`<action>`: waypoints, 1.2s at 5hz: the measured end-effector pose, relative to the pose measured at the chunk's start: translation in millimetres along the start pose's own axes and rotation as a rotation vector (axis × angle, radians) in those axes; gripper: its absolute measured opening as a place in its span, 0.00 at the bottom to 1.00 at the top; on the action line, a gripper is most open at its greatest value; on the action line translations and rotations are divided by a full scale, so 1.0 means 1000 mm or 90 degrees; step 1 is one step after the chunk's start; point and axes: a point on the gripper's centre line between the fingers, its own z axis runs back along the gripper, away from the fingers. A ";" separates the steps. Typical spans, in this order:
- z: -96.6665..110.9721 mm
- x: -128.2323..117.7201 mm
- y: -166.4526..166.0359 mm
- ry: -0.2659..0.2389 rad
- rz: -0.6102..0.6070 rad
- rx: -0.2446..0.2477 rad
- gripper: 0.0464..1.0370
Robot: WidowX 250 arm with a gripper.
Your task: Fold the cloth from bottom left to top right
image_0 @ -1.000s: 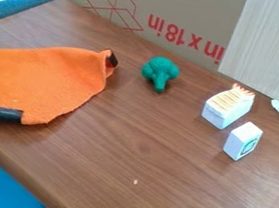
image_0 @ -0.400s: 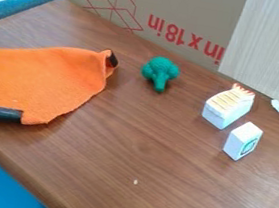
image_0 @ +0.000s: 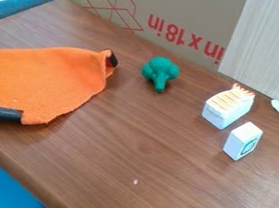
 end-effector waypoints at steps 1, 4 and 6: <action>-0.002 -0.005 0.004 0.002 0.055 -0.001 0.96; -0.028 -0.013 0.011 -0.023 0.132 0.022 0.96; -0.037 -0.010 0.009 -0.032 0.151 0.018 0.67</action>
